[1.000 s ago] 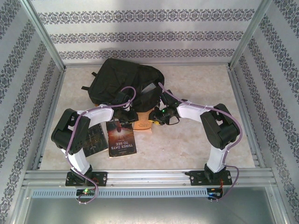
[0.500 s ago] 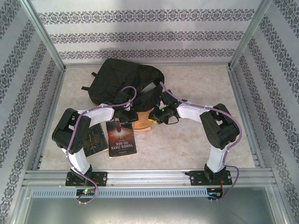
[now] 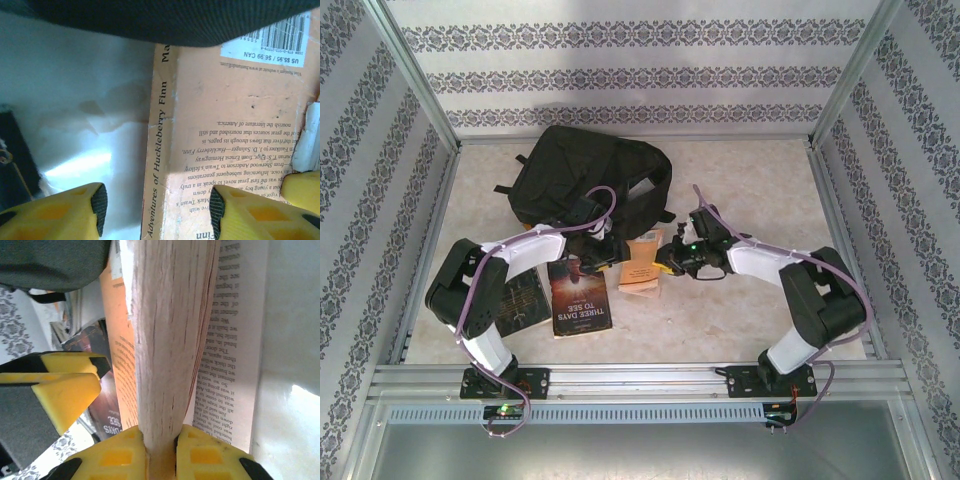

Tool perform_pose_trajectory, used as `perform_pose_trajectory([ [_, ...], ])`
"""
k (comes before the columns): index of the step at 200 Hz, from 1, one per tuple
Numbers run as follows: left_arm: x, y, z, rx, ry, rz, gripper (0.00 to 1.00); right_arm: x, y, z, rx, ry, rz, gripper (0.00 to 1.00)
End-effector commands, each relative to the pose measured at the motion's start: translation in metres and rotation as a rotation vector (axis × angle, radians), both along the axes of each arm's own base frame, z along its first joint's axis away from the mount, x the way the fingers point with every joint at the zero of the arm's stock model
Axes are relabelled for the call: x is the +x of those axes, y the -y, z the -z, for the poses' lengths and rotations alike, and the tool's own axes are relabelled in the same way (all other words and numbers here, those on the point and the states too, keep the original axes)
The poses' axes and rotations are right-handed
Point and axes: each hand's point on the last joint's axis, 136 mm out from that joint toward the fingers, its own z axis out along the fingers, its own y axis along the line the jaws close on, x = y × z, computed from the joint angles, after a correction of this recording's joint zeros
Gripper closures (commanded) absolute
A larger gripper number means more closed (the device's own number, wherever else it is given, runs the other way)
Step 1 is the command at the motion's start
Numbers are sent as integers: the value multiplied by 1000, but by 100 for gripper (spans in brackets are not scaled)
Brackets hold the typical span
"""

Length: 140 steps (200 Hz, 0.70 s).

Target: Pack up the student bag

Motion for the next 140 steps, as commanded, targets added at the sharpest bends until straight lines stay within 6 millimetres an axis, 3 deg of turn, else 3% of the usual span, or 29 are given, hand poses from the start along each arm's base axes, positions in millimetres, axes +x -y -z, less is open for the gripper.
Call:
perform_pose_trajectory([
  [1, -7, 15, -13, -121, -36, -4, 40, 2, -6, -35, 154, 69, 0, 100],
  [73, -8, 60, -30, -445, -102, 14, 45, -6, -8, -42, 284, 68, 49, 100],
  [118, -8, 68, -47, -573, -102, -5, 60, -9, -10, -54, 295, 99, 56, 100],
  [140, -9, 68, -57, -612, -87, -11, 58, -14, -9, -57, 296, 107, 59, 100],
])
